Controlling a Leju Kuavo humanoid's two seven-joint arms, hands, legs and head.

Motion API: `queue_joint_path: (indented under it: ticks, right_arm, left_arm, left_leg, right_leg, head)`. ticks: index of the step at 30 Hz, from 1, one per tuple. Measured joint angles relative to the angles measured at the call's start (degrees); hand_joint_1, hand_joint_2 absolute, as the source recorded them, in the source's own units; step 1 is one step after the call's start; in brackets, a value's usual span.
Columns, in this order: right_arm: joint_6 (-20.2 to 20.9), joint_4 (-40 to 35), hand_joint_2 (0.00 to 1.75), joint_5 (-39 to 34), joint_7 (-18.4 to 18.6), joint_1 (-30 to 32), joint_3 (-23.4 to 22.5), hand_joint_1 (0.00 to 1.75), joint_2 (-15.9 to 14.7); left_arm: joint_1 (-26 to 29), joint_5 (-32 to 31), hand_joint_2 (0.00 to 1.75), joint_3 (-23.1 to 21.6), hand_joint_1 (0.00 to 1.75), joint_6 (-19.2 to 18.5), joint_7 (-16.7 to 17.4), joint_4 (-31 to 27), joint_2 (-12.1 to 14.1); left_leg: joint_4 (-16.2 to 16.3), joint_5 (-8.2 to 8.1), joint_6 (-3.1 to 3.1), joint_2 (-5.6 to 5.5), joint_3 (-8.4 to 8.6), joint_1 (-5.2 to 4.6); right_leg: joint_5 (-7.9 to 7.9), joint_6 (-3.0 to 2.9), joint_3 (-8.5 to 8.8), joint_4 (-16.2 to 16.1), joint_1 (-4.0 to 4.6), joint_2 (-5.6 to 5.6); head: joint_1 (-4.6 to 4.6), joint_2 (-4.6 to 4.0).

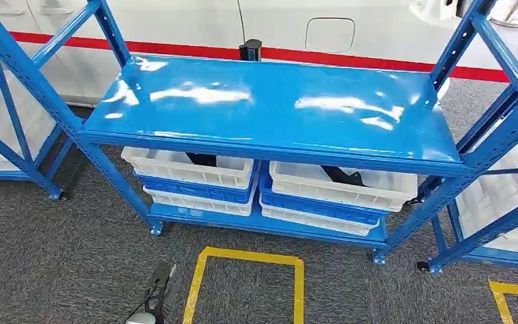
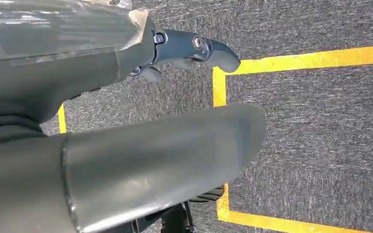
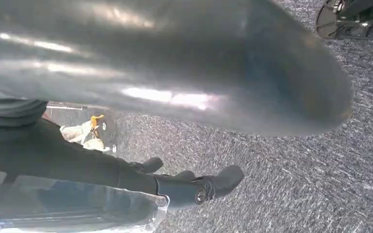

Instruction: Take the parts from the cabinet and place them on the table.

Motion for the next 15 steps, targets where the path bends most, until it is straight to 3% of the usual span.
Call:
queue_joint_path:
  ticks: [3, 8, 9, 11, 12, 15]
  right_arm:
    - [-0.02, 0.0, 0.0, 0.0, 0.0, 0.0, 0.0, 0.0, 0.02]
    - [-0.02, 0.0, 0.0, 0.0, 0.0, 0.0, 0.0, 0.0, 0.02]
    - [-0.02, 0.0, 0.0, 0.0, 0.0, 0.0, 0.0, 0.0, 0.02]
    - [-0.06, 0.0, 0.0, 0.02, 0.0, 0.0, 0.0, 0.0, 0.02]
    - [-0.31, 0.0, 1.75, 0.04, 0.0, 0.0, 0.0, 0.0, 0.0]
    - [-0.68, 0.0, 1.75, -0.11, 0.15, 0.0, 0.0, 0.0, 0.04]
  left_arm:
    - [0.0, 0.0, 0.0, 0.0, 0.0, 0.0, 0.0, 0.0, -0.04]
    - [0.0, 0.0, 0.0, 0.0, 0.0, 0.02, 0.0, 0.0, -0.02]
    - [0.0, 0.0, 1.75, 0.0, 0.0, 0.02, 0.0, 0.0, -0.02]
    - [0.0, 0.0, 1.75, 0.0, 0.0, 0.02, 0.0, 0.0, -0.02]
    - [0.0, 0.09, 1.75, 0.0, 0.0, 0.02, 0.0, 0.0, -0.02]
    - [0.0, 0.42, 1.75, -0.02, 0.0, -0.06, 0.06, 0.0, 0.0]
  left_leg:
    - [0.0, -0.01, -0.38, 0.0, -0.01, 0.03]
    - [0.03, -0.03, -0.37, 0.0, -0.04, -0.21]
    - [0.04, -0.03, -0.37, 0.0, -0.05, -0.29]
    - [0.04, -0.04, -0.36, 0.0, -0.05, -0.42]
    - [0.05, -0.04, -0.35, 0.0, -0.05, -0.46]
    - [0.06, -0.06, -0.32, 0.0, -0.04, -0.56]
  right_leg:
    - [-0.01, -0.01, 0.01, 0.01, 0.04, 0.0]
    - [-0.01, 0.0, 0.03, -0.02, -0.15, -0.01]
    - [-0.01, 0.0, 0.03, -0.03, -0.21, -0.01]
    - [-0.01, 0.0, 0.03, -0.03, -0.34, -0.01]
    - [-0.01, 0.01, 0.03, -0.03, -0.39, -0.01]
    - [0.0, 0.02, 0.03, -0.03, -0.5, -0.01]
  head:
    - [0.0, 0.0]
    - [0.04, 0.0]
    - [0.02, 0.0]
    - [0.04, 0.0]
    - [0.02, 0.0]
    - [0.02, 0.0]
